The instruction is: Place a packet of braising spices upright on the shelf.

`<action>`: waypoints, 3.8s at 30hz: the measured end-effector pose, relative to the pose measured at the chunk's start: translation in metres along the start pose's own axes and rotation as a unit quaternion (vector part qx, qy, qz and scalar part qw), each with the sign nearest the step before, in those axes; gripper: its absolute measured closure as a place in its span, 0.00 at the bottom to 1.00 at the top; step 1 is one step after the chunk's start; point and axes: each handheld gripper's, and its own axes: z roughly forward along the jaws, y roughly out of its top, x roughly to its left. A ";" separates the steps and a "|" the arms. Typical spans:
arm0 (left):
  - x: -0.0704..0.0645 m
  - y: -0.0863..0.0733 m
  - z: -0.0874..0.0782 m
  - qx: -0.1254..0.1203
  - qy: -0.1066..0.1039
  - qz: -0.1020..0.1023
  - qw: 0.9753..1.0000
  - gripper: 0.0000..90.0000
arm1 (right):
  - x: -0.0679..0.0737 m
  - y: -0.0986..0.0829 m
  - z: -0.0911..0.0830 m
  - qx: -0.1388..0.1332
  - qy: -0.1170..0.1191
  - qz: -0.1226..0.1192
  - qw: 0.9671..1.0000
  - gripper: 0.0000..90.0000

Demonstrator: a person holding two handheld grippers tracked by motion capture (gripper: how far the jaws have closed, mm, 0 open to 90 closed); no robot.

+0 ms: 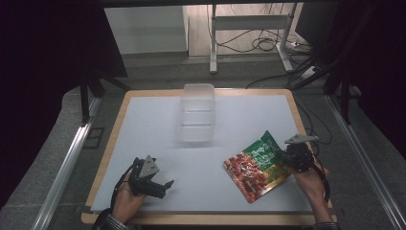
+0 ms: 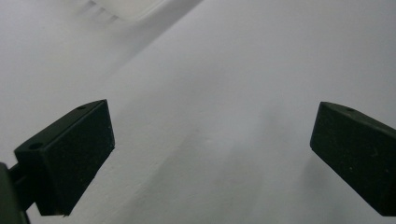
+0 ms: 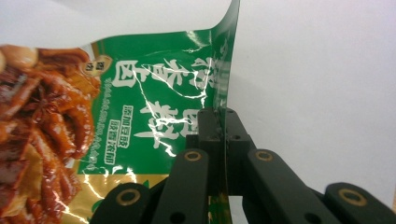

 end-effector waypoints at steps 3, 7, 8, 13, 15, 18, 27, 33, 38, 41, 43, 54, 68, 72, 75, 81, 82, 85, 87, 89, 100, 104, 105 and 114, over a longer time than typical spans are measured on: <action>0.001 0.000 -0.001 -0.001 -0.001 -0.010 1.000 0.00 | 0.003 0.002 -0.007 -0.015 0.001 -0.004 1.000 0.98; 0.003 0.000 -0.002 -0.002 -0.004 -0.020 1.000 0.00 | 0.004 0.004 -0.012 -0.024 0.003 0.006 1.000 0.98; 0.003 0.000 -0.003 -0.001 -0.003 -0.018 1.000 0.00 | 0.004 0.005 -0.014 -0.028 0.007 0.014 0.999 0.98; 0.003 0.000 -0.003 0.001 -0.008 -0.030 1.000 0.00 | 0.001 0.008 -0.022 -0.040 0.031 0.047 0.998 0.98; 0.004 0.000 -0.004 0.001 -0.011 -0.034 0.999 0.00 | 0.000 0.010 -0.025 -0.043 0.038 0.054 0.997 0.98; 0.004 0.001 -0.005 0.000 -0.011 -0.037 0.999 0.00 | 0.001 0.012 -0.028 -0.050 0.046 0.064 0.996 0.98; 0.002 0.001 -0.004 0.002 -0.007 -0.036 0.999 0.00 | 0.012 0.029 -0.047 -0.079 0.068 0.058 0.993 0.98; 0.003 0.002 -0.004 0.007 -0.008 -0.034 0.999 0.00 | 0.025 0.050 -0.063 -0.096 0.095 0.042 0.990 0.98; 0.002 0.002 -0.004 0.006 -0.009 -0.034 0.999 0.00 | 0.030 0.066 -0.068 -0.104 0.136 0.042 0.984 0.99; 0.002 0.002 -0.004 0.006 -0.009 -0.035 0.999 0.00 | 0.035 0.075 -0.070 -0.110 0.150 0.037 0.982 0.99; 0.003 0.002 -0.004 0.008 -0.014 -0.040 0.999 0.00 | 0.042 0.085 -0.073 -0.115 0.160 0.030 0.980 0.99; 0.003 0.003 -0.005 0.005 -0.018 -0.042 0.999 0.00 | 0.060 0.119 -0.083 -0.127 0.163 -0.009 0.978 0.99; 0.002 0.002 -0.005 0.008 -0.014 -0.036 0.999 0.00 | 0.056 0.144 -0.076 -0.138 0.183 -0.004 0.974 0.99; 0.002 0.002 -0.004 0.009 -0.013 -0.035 0.999 0.00 | 0.051 0.153 -0.078 -0.141 0.175 -0.003 0.974 0.99; 0.002 0.003 -0.004 0.009 -0.014 -0.034 0.999 0.00 | 0.047 0.158 -0.079 -0.147 0.177 0.001 0.973 0.99; 0.003 0.003 -0.005 0.007 -0.014 -0.035 0.999 0.00 | 0.038 0.171 -0.084 -0.160 0.191 0.013 0.968 0.99; 0.003 0.002 -0.004 0.007 -0.014 -0.035 0.999 0.00 | 0.038 0.173 -0.085 -0.162 0.192 0.012 0.968 0.99; 0.003 0.003 -0.005 0.006 -0.015 -0.035 0.999 0.00 | 0.038 0.182 -0.086 -0.166 0.192 0.008 0.967 0.99; 0.003 0.003 -0.005 0.005 -0.015 -0.036 0.999 0.00 | 0.039 0.184 -0.086 -0.166 0.190 0.007 0.967 0.99; 0.003 0.002 -0.006 0.002 -0.017 -0.038 0.999 0.00 | 0.039 0.192 -0.085 -0.170 0.186 0.003 0.968 0.99; 0.003 0.002 -0.004 0.001 -0.013 -0.029 0.999 0.00 | 0.040 0.218 -0.075 -0.182 0.197 0.005 0.963 0.99; 0.003 0.001 -0.005 -0.002 -0.011 -0.028 1.000 0.00 | 0.044 0.231 -0.069 -0.185 0.201 0.004 0.962 0.99; 0.003 0.001 -0.005 -0.003 -0.010 -0.028 1.000 0.00 | 0.045 0.236 -0.066 -0.186 0.205 0.004 0.961 0.99; 0.003 0.001 -0.005 -0.003 -0.009 -0.025 1.000 0.00 | 0.052 0.257 -0.051 -0.187 0.210 0.005 0.960 0.99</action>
